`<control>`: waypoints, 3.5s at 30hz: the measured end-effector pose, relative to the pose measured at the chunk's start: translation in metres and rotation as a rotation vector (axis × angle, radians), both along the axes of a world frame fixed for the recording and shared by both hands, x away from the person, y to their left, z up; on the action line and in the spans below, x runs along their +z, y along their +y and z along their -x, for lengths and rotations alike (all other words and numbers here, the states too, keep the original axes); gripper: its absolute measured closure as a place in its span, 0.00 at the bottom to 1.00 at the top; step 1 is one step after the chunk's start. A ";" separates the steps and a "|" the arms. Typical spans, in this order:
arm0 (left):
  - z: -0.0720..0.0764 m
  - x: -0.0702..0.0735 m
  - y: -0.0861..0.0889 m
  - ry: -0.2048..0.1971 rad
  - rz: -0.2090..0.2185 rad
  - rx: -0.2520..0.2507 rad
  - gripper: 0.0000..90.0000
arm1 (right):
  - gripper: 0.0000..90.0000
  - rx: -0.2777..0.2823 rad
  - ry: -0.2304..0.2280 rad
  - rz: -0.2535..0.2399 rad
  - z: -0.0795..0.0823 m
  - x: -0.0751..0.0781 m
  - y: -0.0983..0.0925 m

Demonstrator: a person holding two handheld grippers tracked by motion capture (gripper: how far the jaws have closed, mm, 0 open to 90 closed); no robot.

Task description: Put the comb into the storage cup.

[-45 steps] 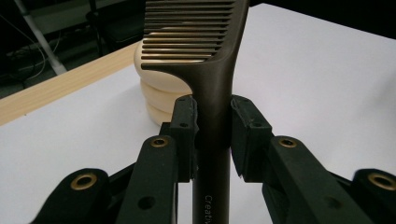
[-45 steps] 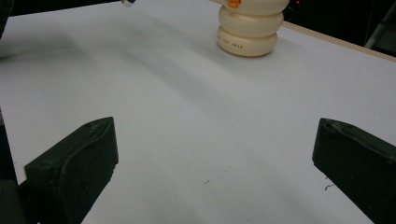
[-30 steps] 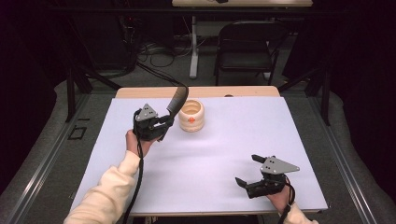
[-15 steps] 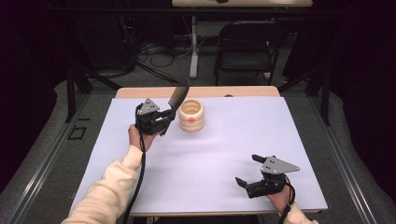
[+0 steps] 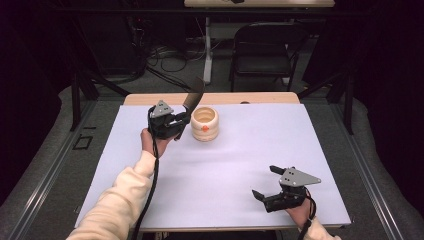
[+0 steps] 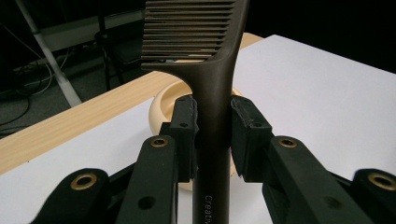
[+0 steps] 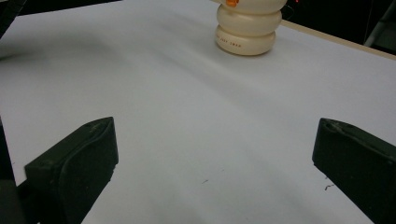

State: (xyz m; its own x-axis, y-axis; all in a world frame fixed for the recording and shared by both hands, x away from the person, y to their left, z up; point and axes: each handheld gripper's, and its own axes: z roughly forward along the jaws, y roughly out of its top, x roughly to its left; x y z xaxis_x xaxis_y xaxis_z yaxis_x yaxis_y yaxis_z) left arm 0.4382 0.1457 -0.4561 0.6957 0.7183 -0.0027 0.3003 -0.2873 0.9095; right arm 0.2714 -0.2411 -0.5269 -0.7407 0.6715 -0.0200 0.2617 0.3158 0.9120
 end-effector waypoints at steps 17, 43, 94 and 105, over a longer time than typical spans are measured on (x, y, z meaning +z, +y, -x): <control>-0.013 0.012 -0.007 -0.023 0.033 0.018 0.81 | 0.00 -0.001 -0.001 0.002 0.000 0.000 0.000; -0.031 0.020 -0.019 -0.062 0.064 0.031 0.81 | 0.00 0.000 -0.002 0.002 0.000 0.000 0.000; -0.057 0.023 -0.053 -0.139 0.149 0.029 0.81 | 0.00 -0.002 0.000 -0.002 0.001 0.000 -0.001; -0.065 0.017 -0.058 -0.151 0.174 0.027 0.81 | 0.00 -0.004 -0.001 -0.002 0.000 -0.001 -0.002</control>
